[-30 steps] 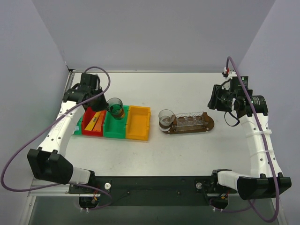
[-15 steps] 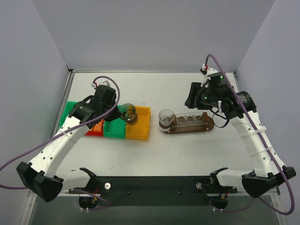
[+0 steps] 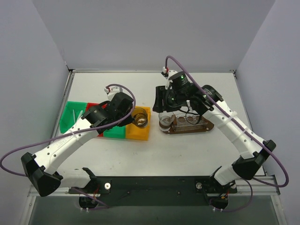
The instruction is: Prepare toiletry sets of a toothbrush and toothpaste on the tray
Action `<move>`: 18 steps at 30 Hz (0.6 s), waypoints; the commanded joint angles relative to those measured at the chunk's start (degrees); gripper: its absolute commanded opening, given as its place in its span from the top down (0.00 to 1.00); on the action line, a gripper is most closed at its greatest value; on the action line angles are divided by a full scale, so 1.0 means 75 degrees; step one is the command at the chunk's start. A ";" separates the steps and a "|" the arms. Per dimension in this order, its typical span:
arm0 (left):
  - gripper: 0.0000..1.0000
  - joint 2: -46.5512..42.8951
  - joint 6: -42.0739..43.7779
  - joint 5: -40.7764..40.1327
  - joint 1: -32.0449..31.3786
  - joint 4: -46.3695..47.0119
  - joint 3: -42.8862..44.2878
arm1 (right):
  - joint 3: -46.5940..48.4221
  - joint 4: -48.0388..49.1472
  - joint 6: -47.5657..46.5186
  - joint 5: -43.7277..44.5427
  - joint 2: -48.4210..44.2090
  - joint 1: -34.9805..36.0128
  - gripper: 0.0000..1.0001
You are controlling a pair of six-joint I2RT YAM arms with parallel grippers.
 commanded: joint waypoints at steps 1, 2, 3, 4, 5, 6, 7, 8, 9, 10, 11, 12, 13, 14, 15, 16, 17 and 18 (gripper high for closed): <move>1.00 0.0137 -0.0575 -0.0350 -0.0263 0.0840 0.0652 | 0.0397 0.0072 0.0079 -0.0210 0.0481 0.0393 0.55; 1.00 0.0172 -0.0586 -0.0350 -0.0287 0.0828 0.0676 | 0.0433 0.0048 -0.0025 -0.0186 0.0540 0.0510 0.55; 1.00 0.0219 -0.0586 -0.0350 -0.0311 0.0828 0.0676 | 0.0479 0.0013 -0.0038 -0.0175 0.0599 0.0558 0.55; 1.00 0.0242 -0.0633 -0.0396 -0.0392 0.0875 0.0676 | 0.0584 -0.0103 -0.0038 -0.0186 0.0739 0.0570 0.55; 1.00 0.0243 -0.0656 -0.0432 -0.0439 0.0898 0.0664 | 0.0632 -0.0197 -0.0015 -0.0186 0.0810 0.0593 0.55; 1.00 0.0254 -0.0668 -0.0467 -0.0498 0.0922 0.0676 | 0.0667 -0.0291 -0.0038 -0.0186 0.0868 0.0605 0.55; 1.00 0.0254 -0.0692 -0.0525 -0.0556 0.0945 0.0688 | 0.0702 -0.0454 -0.0061 -0.0128 0.0973 0.0617 0.55; 1.00 0.0278 -0.0692 -0.0607 -0.0615 0.0934 0.0711 | 0.0691 -0.0537 -0.0085 -0.0035 0.1009 0.0640 0.55; 1.00 0.0289 -0.0703 -0.0631 -0.0639 0.0945 0.0723 | 0.0691 -0.0689 -0.0178 0.0036 0.1033 0.0687 0.56; 1.00 0.0301 -0.0715 -0.0631 -0.0651 0.0934 0.0723 | 0.0691 -0.0760 -0.0225 0.0257 0.1079 0.0722 0.56; 1.00 0.0290 -0.0727 -0.0631 -0.0662 0.0945 0.0735 | 0.0691 -0.0807 -0.0284 0.0352 0.1103 0.0745 0.57; 1.00 0.0301 -0.0727 -0.0620 -0.0686 0.0992 0.0735 | 0.0668 -0.0889 -0.0377 0.0434 0.1127 0.0792 0.57; 1.00 0.0313 -0.0727 -0.0608 -0.0697 0.1004 0.0746 | 0.0667 -0.0913 -0.0413 0.0563 0.1185 0.0804 0.57; 1.00 0.0301 -0.0727 -0.0585 -0.0698 0.1027 0.0758 | 0.0667 -0.0925 -0.0459 0.0599 0.1209 0.0839 0.57; 1.00 0.0324 -0.0727 -0.0584 -0.0709 0.1039 0.0793 | 0.0667 -0.0971 -0.0506 0.0634 0.1244 0.0863 0.58; 1.00 0.0325 -0.0715 -0.0584 -0.0733 0.1051 0.0805 | 0.0679 -0.0972 -0.0542 0.0646 0.1314 0.0863 0.59; 1.00 0.0336 -0.0715 -0.0584 -0.0744 0.1039 0.0817 | 0.0702 -0.0995 -0.0554 0.0692 0.1349 0.0874 0.61; 1.00 0.0371 -0.0715 -0.0573 -0.0779 0.1039 0.0840 | 0.0714 -0.0995 -0.0635 0.0728 0.1384 0.0886 0.62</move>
